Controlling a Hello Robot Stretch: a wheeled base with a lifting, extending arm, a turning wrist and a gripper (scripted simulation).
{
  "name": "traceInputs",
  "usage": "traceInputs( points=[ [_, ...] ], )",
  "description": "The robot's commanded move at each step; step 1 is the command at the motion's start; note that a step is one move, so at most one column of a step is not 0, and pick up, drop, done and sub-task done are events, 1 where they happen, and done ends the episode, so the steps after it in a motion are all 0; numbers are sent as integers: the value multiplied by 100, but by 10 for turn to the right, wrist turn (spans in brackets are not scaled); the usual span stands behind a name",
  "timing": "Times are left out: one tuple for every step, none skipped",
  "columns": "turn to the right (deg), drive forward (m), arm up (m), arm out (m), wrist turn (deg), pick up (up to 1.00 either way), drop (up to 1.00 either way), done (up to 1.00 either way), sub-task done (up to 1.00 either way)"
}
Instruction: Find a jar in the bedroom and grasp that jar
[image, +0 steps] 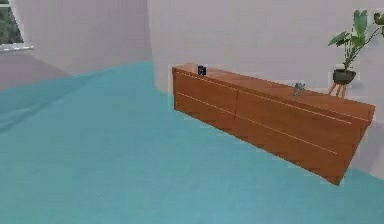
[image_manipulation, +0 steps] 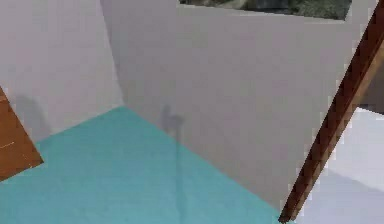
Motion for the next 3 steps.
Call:
traceInputs(
  points=[
    [210,0,0,0,0,0,0,0,0],
    [0,15,0,0,0,0,0,0,0],
    [-450,0,0,0,0,0,0,0,0]
  ],
)
